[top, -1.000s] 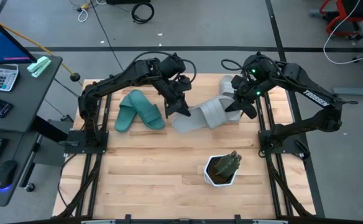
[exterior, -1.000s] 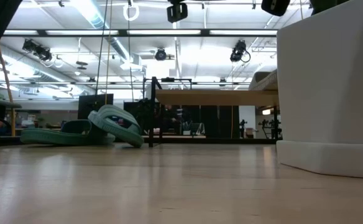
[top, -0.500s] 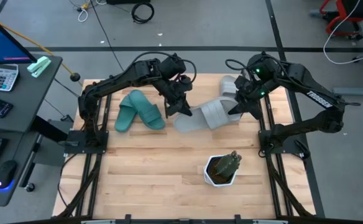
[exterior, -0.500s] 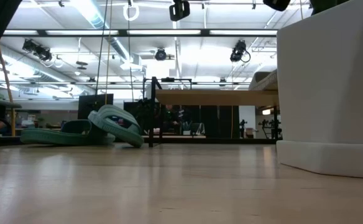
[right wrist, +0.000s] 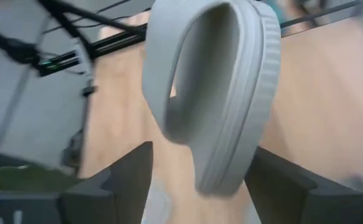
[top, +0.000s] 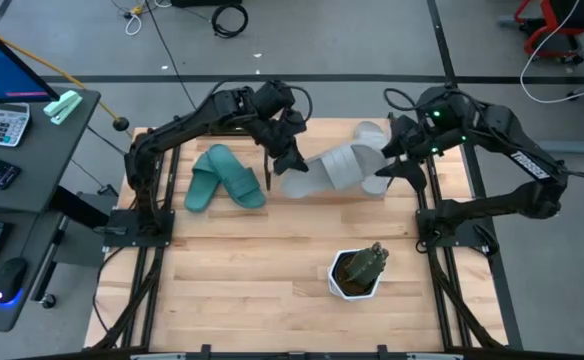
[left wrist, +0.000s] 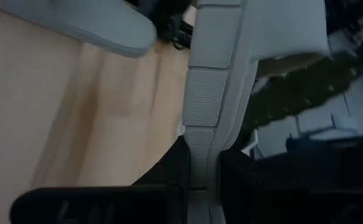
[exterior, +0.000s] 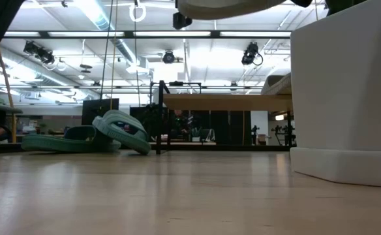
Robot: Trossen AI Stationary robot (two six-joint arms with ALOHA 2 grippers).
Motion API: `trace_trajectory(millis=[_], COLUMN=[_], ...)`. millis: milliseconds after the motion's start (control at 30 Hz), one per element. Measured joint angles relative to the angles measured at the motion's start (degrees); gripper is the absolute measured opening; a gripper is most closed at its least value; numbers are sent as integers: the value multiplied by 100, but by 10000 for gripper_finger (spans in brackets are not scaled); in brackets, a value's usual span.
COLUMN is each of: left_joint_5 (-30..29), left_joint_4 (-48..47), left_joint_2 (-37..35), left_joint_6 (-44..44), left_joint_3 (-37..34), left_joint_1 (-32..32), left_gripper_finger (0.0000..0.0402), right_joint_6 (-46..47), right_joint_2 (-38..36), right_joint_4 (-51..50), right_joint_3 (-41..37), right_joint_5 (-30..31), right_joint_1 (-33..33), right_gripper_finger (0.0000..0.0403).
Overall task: Pick and place slides into the shelf
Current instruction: Put the gray slipper on the shelf
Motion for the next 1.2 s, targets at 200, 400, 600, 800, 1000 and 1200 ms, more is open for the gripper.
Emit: trace_trajectory(millis=[200, 400, 600, 800, 1000, 1200], left_joint_5=[-68, -526, -1413, -2538, -3064, -3953], left_joint_4=[550, 1644, 2280, 2586, 2522, 2512], left_joint_2=[0, 0, 0, 205, 597, 702], left_joint_6=[-738, -1987, -2647, -3131, -3514, -4102], left_joint_3=[0, 7, 7, 7, 2, -2], left_joint_1=[295, 575, 581, 139, -330, -523], left_gripper_finger=[57, 56, 56, 56, 56, 55], right_joint_6=[-9, 94, 229, 247, 250, 346], right_joint_2=[-416, -769, -1044, -1234, -1308, -1335], right_joint_4=[14, -24, -20, -13, -17, -186], right_joint_3=[0, 0, 0, 0, 0, -2], right_joint_5=[1182, 1609, 1875, 2289, 2466, 2466], right_joint_1=[-1, 5, 4, 2, 2, 2], right_gripper_finger=[235, 228, 222, 220, 220, 220])
